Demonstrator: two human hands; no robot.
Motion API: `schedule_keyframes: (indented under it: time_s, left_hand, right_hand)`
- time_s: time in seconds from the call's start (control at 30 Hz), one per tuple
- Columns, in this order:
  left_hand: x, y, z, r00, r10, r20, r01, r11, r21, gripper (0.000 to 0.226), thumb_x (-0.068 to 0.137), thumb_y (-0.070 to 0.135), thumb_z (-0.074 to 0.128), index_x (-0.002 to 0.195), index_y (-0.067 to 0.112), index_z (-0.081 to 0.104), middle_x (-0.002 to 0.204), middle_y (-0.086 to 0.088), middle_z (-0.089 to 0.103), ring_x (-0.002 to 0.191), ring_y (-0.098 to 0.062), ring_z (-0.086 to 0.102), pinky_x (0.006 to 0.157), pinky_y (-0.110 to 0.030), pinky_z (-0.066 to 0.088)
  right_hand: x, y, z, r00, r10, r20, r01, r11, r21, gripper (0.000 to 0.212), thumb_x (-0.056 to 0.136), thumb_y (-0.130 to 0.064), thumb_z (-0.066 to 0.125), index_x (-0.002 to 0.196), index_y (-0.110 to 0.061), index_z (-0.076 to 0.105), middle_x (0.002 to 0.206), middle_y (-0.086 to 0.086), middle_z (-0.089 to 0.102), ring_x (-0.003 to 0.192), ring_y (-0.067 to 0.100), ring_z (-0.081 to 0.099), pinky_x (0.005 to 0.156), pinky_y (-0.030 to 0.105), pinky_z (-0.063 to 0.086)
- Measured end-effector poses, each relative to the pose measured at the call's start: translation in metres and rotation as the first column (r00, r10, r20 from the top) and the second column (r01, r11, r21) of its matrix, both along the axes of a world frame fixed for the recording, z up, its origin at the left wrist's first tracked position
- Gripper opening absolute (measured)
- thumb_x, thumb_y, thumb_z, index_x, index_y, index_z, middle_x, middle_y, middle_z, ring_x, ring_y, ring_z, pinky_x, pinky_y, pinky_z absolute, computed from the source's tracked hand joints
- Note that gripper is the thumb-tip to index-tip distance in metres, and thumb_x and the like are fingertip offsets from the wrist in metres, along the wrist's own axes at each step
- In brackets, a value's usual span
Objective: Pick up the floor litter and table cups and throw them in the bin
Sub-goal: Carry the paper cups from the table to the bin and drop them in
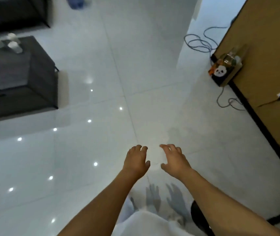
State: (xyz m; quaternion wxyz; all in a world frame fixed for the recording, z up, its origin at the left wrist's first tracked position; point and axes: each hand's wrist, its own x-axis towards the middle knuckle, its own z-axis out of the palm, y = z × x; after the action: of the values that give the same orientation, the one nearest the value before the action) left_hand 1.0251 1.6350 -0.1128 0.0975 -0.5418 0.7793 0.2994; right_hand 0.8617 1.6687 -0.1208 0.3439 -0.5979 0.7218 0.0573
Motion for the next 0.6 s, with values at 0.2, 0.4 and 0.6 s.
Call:
schedule_keyframes:
  time_s: [0.2,0.4,0.6]
  left_hand:
    - [0.168,-0.078,0.018,0.955,0.296,0.029,-0.294,0.954,-0.057,0.054,0.092,0.034,0.053,0.141,0.014,0.038,0.139,-0.008,0.044,0.126,-0.023,0.042,0.106,-0.030,0.032]
    - [0.277,-0.127,0.022,0.881,0.464,0.093,-0.465,0.885,-0.021,0.054,0.093,0.035,0.051,0.140,0.014,0.037,0.138,-0.008,0.045,0.124,-0.024,0.043,0.105,-0.031,0.031]
    - [0.328,-0.199,0.020,0.833,0.544,0.098,-0.548,0.837,0.010,0.053,0.093,0.034,0.050,0.140,0.014,0.037,0.136,-0.008,0.045,0.124,-0.024,0.042,0.105,-0.031,0.032]
  right_hand:
    - [0.163,-0.117,0.013,0.945,0.325,-0.022,-0.326,0.941,-0.089,0.068,0.089,-0.027,0.058,0.148,-0.026,0.025,0.150,0.002,0.031,0.131,0.024,0.034,0.102,0.035,0.040]
    - [0.265,-0.199,0.023,0.848,0.525,-0.074,-0.530,0.840,-0.119,0.065,0.091,-0.027,0.055,0.148,-0.025,0.025,0.147,0.002,0.034,0.128,0.024,0.038,0.099,0.035,0.041]
    - [0.307,-0.293,0.023,0.761,0.643,-0.091,-0.649,0.758,-0.064,0.065,0.090,-0.025,0.053,0.149,-0.025,0.024,0.148,0.002,0.034,0.128,0.025,0.037,0.098,0.035,0.042]
